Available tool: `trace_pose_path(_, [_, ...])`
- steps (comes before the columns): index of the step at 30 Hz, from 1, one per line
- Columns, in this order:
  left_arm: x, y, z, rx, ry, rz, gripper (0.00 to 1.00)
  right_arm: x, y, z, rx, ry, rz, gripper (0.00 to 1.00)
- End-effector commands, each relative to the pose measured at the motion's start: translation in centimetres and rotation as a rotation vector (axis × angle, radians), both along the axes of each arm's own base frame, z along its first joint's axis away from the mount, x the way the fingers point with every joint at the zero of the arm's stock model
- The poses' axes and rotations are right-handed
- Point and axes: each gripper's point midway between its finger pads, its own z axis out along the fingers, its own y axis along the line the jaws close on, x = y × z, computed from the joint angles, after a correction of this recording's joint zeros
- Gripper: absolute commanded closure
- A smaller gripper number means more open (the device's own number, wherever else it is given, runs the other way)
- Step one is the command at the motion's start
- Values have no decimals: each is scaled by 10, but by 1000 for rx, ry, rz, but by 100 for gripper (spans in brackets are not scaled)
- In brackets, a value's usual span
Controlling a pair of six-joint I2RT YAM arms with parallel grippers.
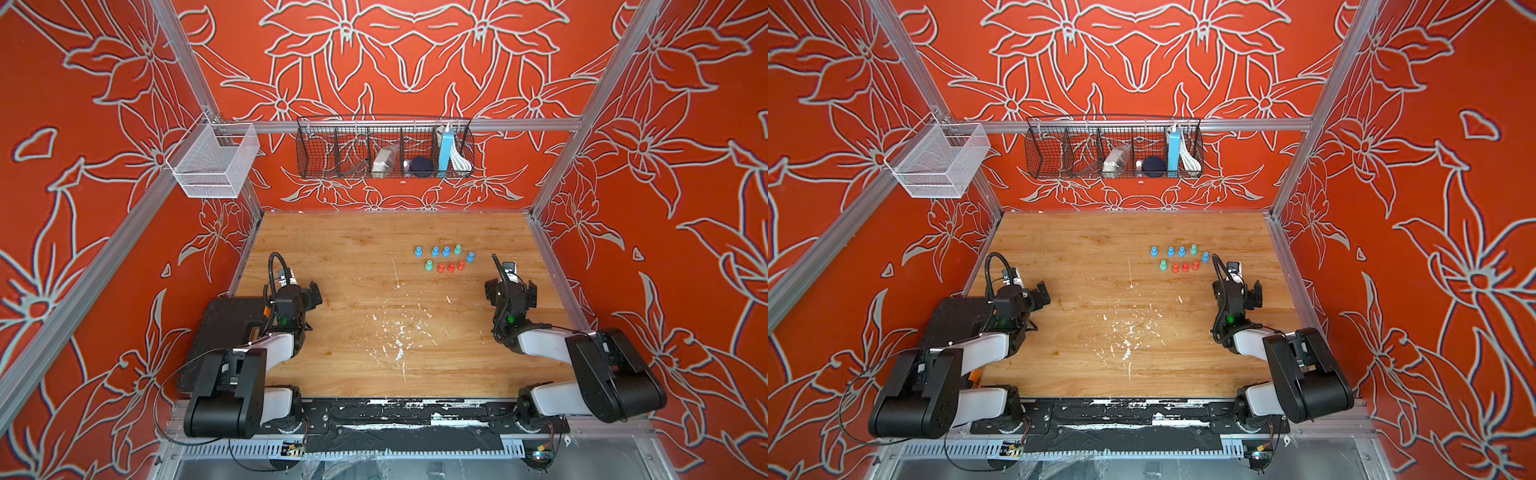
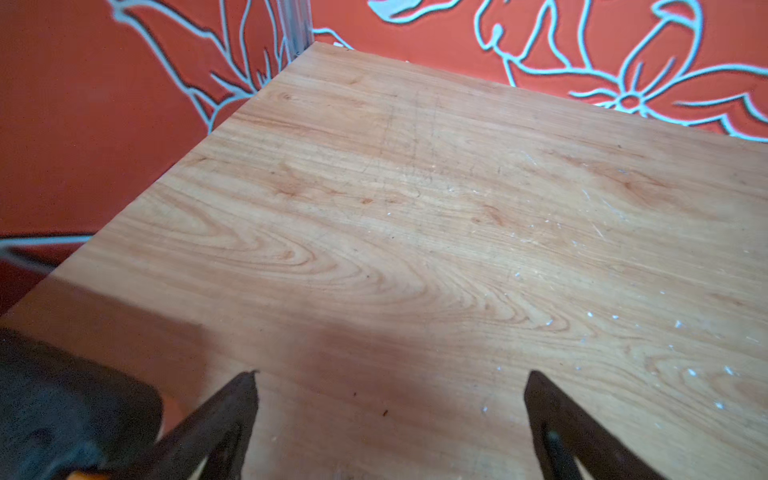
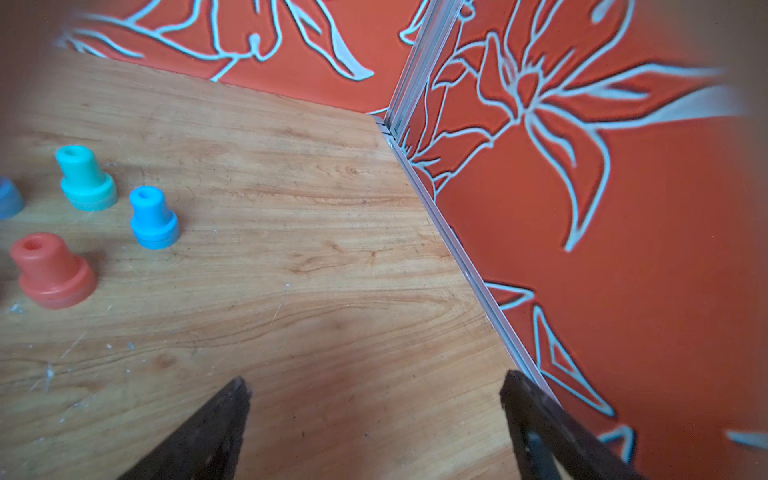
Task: Close the stamp cap
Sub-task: Reset both arms
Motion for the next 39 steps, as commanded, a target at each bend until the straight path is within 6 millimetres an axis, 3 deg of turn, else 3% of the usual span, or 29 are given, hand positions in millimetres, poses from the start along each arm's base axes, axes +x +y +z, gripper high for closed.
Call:
trace_pose_path(1, [10, -13, 4, 19, -68, -96, 0, 1, 0, 9, 12, -45, 5, 3])
trace_pose_path(6, [8, -14, 3, 22, -43, -90, 0, 4, 2, 7, 12, -28, 17, 3])
trace_pose_path(11, [11, -14, 3, 38, -34, -85, 0, 23, 9, -8, 73, 92, 120, 3])
trace_pose_path(14, [11, -14, 3, 38, -32, -84, 0, 25, 10, -9, 87, 97, 134, 3])
trace_pose_path(17, [11, -15, 3, 38, -34, -86, 0, 19, 13, -6, 86, 60, 166, 3])
trace_pose_path(20, [12, -19, 2, 39, -31, -111, 0, -5, 13, -8, 109, -56, 191, 3])
trace_pose_path(23, [14, -22, 2, 38, -24, -131, 0, -14, 26, 1, 27, -179, 241, 3])
trace_pose_path(29, [14, -22, 1, 37, -22, -131, 0, 17, 13, -19, 169, 29, 231, 3])
trace_pose_path(39, [14, -22, 2, 37, -23, -131, 0, 16, 12, -17, 173, 27, 232, 3])
